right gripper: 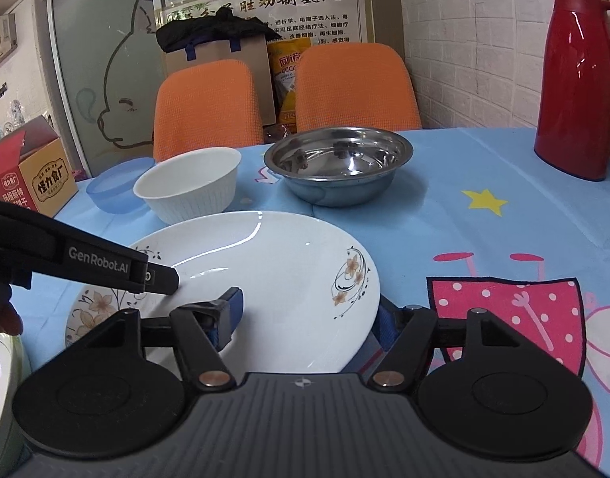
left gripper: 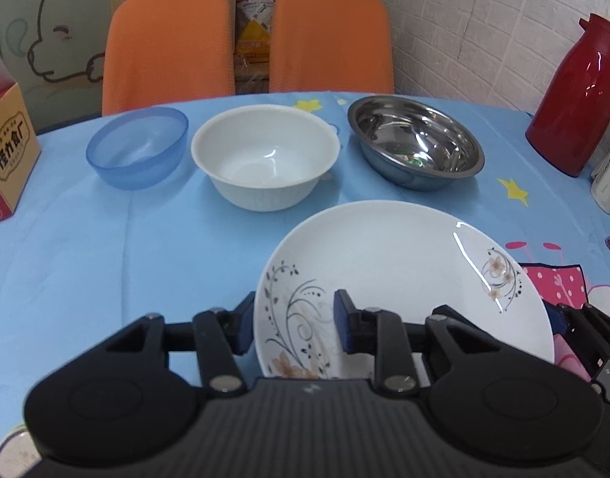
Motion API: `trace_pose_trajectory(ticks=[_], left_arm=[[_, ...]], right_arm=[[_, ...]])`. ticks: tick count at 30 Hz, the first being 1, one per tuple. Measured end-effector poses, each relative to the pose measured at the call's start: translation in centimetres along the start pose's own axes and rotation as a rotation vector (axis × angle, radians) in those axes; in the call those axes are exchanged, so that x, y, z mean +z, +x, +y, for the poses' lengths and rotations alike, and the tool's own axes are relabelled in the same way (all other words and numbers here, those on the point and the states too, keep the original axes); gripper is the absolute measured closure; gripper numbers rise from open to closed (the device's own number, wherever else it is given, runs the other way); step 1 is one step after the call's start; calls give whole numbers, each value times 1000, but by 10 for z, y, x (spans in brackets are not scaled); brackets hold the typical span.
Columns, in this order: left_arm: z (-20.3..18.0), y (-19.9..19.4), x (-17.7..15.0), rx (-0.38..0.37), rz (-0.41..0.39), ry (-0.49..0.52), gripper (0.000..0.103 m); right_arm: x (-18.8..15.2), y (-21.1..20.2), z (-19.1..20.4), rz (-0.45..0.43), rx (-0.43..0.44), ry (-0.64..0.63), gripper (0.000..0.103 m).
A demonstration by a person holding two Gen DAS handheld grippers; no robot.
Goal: Organize plates and bowls
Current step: 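Close both grippers on the floral plate rim and lift it, then lower the floral plate onto the plate stack and open both grippers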
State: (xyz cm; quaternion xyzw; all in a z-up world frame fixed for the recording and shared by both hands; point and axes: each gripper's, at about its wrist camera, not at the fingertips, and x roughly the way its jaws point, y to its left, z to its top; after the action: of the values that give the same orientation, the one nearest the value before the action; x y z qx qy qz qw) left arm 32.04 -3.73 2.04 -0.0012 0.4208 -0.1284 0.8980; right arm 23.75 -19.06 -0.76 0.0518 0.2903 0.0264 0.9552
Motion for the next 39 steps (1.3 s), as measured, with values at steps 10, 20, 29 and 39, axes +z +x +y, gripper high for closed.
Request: trace_pose_trajectory(ticks=[10, 20, 29, 39], left_arm=[[24, -70, -21, 38, -101, -40, 82], [95, -144, -81, 161, -127, -153, 82], [144, -153, -134, 189, -91, -272, 82], [154, -147, -149, 153, -121, -271, 75]], right_arm=[[4, -41, 29, -84, 49, -25, 0], [-12, -75, 100, -109, 217, -91, 0], [-42, -79, 157, -39, 301, -183, 0], [-60, -78, 170, -17, 294, -233, 0]])
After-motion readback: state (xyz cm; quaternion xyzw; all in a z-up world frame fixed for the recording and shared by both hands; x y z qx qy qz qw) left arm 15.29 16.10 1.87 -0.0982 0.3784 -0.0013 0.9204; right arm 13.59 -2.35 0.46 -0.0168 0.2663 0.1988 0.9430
